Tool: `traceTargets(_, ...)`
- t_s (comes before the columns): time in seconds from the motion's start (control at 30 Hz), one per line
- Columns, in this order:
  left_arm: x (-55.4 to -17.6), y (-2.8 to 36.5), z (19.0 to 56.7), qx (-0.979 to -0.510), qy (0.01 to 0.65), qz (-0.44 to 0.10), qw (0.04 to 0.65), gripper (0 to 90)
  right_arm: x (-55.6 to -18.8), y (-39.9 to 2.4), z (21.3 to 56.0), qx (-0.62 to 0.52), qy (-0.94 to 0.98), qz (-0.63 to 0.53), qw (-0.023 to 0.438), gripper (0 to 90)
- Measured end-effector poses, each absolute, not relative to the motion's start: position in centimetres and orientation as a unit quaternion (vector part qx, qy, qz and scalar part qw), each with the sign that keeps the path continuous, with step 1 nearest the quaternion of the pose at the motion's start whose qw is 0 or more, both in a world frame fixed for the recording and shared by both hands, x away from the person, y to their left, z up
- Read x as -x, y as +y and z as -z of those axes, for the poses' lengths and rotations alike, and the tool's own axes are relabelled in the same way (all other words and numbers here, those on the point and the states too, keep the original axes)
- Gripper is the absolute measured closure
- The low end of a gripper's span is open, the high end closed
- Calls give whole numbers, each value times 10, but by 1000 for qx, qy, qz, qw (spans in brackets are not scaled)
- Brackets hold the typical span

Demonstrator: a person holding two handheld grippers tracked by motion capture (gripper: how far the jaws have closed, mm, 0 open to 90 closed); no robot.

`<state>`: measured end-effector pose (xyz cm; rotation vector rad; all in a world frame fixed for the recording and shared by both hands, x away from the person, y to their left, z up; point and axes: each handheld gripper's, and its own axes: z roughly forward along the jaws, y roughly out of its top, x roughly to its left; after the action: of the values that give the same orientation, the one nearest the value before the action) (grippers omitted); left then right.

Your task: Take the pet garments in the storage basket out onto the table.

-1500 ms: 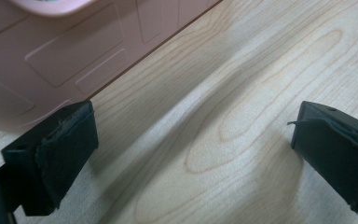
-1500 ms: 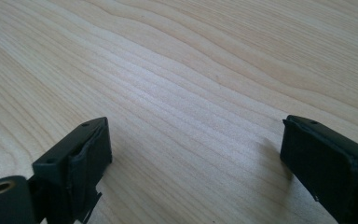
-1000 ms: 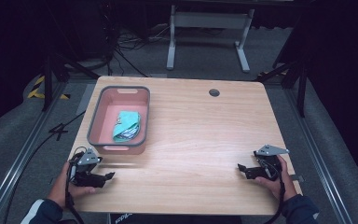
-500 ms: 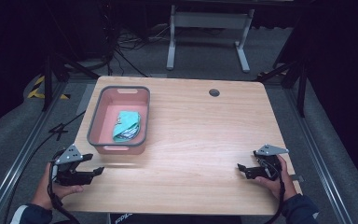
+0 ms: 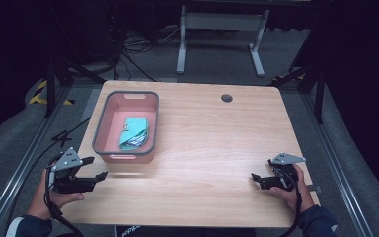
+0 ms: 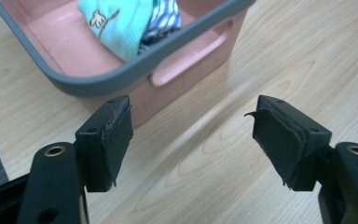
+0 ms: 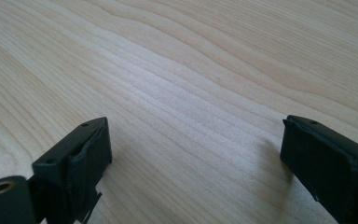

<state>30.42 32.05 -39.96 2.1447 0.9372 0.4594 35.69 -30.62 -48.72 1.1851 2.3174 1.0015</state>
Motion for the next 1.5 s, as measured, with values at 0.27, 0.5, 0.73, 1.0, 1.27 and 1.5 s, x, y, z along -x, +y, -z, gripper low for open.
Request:
traceTargets(0.27, -310, 318, 386, -826, 372, -198, 374, 302, -357, -306, 487, -418, 818, -354, 176, 90)
traceTargets(0.5, -326, 306, 367, -823, 369, -201, 383, 303, -357, -306, 487, -419, 818, -353, 176, 90)
traceTargets(0.73, -350, 288, 357, -830, 361, -203, 373, 299, -357, -306, 487, -419, 818, -353, 176, 90)
traceTargets(1.0, -381, 265, 353, -838, 361, -198, 357, 297, -357, -306, 487, -420, 817, -353, 176, 90)
traceTargets(1.27, -416, 249, 357, -851, 363, -184, 333, 284, -356, -306, 487, -420, 817, -354, 177, 90)
traceTargets(1.5, -448, 231, 367, -863, 370, -168, 300, 260, -357, -306, 487, -420, 817, -354, 177, 90)
